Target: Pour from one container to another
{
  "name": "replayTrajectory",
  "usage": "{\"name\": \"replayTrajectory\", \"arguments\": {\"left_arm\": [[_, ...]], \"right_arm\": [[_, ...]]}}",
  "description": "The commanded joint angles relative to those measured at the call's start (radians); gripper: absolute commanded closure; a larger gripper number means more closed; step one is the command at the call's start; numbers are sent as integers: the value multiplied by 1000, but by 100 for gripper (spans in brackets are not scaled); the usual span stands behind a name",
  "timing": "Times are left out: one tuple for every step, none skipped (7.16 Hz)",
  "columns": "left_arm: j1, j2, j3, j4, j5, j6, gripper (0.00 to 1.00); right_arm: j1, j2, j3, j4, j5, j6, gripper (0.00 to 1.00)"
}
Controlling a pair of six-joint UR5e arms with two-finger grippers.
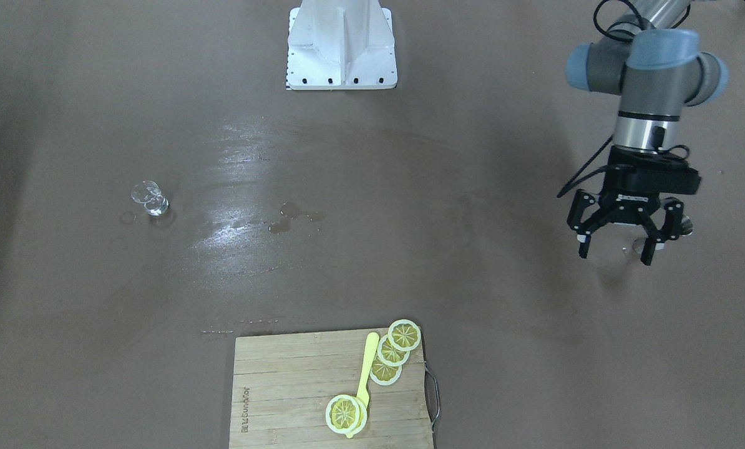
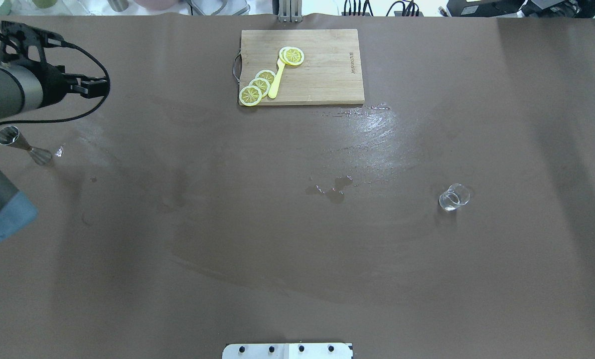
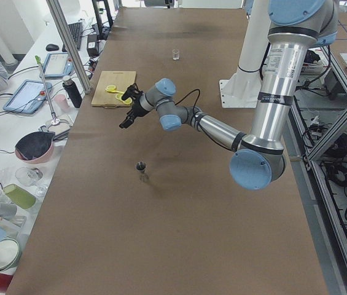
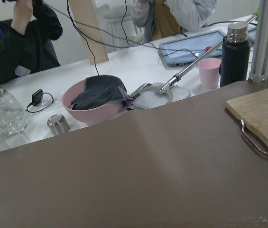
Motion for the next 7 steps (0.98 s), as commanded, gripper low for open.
{"name": "replayTrajectory", "arguments": {"left_arm": [[-280, -4, 104, 155, -383, 7, 1], [-395, -4, 172, 239, -489, 7, 1], [-496, -2, 241, 320, -572, 7, 1], [-557, 11, 244, 437, -666, 10, 1], [-566, 30, 199, 549, -683, 12, 1], [-577, 106, 139, 568, -685, 12, 1], [-580, 183, 64, 573, -685, 24, 1]], "right_arm": [[0, -1, -3, 0, 0, -1, 0], [0, 0, -5, 0, 0, -1, 0], [0, 0, -5, 0, 0, -3, 0], [0, 0, -3, 0, 0, -3, 0], [0, 0, -3, 0, 0, -3, 0], [0, 0, -5, 0, 0, 0, 0], [0, 0, -5, 0, 2, 0, 0]]}}
